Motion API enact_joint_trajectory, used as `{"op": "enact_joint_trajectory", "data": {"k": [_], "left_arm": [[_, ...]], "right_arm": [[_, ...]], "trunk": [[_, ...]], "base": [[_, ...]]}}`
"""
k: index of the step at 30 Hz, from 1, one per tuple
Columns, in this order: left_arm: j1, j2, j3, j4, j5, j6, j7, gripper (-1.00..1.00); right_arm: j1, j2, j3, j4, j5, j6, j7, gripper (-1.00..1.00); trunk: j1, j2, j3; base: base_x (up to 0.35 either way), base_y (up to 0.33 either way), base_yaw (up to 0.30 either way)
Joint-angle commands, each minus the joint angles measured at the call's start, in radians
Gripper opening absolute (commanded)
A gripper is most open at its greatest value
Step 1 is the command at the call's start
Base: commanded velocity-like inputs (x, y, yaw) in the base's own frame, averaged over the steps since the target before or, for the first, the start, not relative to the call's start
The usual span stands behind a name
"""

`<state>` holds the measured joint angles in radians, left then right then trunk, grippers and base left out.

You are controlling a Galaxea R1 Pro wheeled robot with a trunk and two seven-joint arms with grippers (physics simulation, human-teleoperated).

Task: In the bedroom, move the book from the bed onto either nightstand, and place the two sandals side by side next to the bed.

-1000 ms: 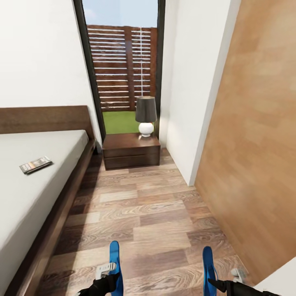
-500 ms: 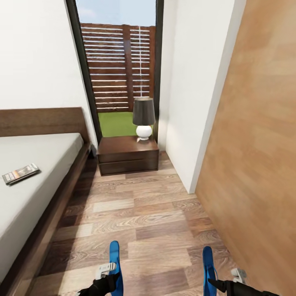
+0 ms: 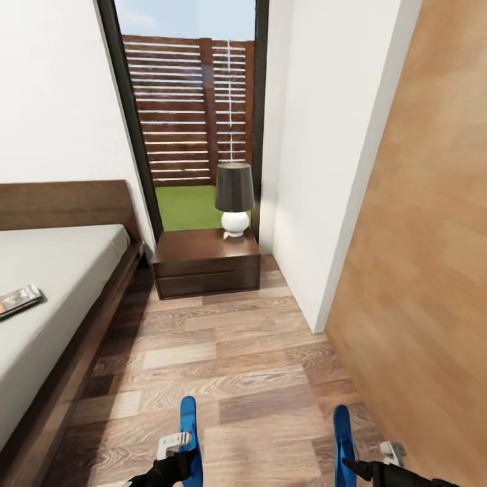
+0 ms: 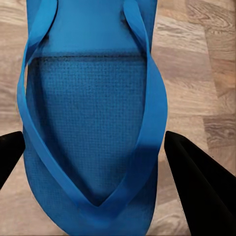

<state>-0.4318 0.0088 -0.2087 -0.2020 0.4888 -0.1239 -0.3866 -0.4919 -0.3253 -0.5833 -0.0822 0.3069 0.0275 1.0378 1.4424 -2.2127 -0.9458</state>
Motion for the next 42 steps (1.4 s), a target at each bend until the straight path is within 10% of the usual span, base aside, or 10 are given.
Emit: {"op": "enact_joint_trajectory", "data": {"k": [1, 42], "left_arm": [[-0.001, 0.001, -0.008, 0.001, 0.008, -0.005, -0.002, -1.0], [-0.001, 0.001, -0.008, 0.001, 0.008, -0.005, -0.002, -1.0]], "right_arm": [[-0.001, 0.0, -0.01, -0.001, 0.008, 0.003, 0.004, -1.0], [-0.001, 0.0, -0.01, -0.001, 0.006, 0.003, 0.002, -1.0]], "trunk": [[0.0, 0.0, -0.001], [0.0, 0.0, -0.001]], "base": [[0.32, -0.001, 0.0], [0.321, 0.0, 0.048]]}}
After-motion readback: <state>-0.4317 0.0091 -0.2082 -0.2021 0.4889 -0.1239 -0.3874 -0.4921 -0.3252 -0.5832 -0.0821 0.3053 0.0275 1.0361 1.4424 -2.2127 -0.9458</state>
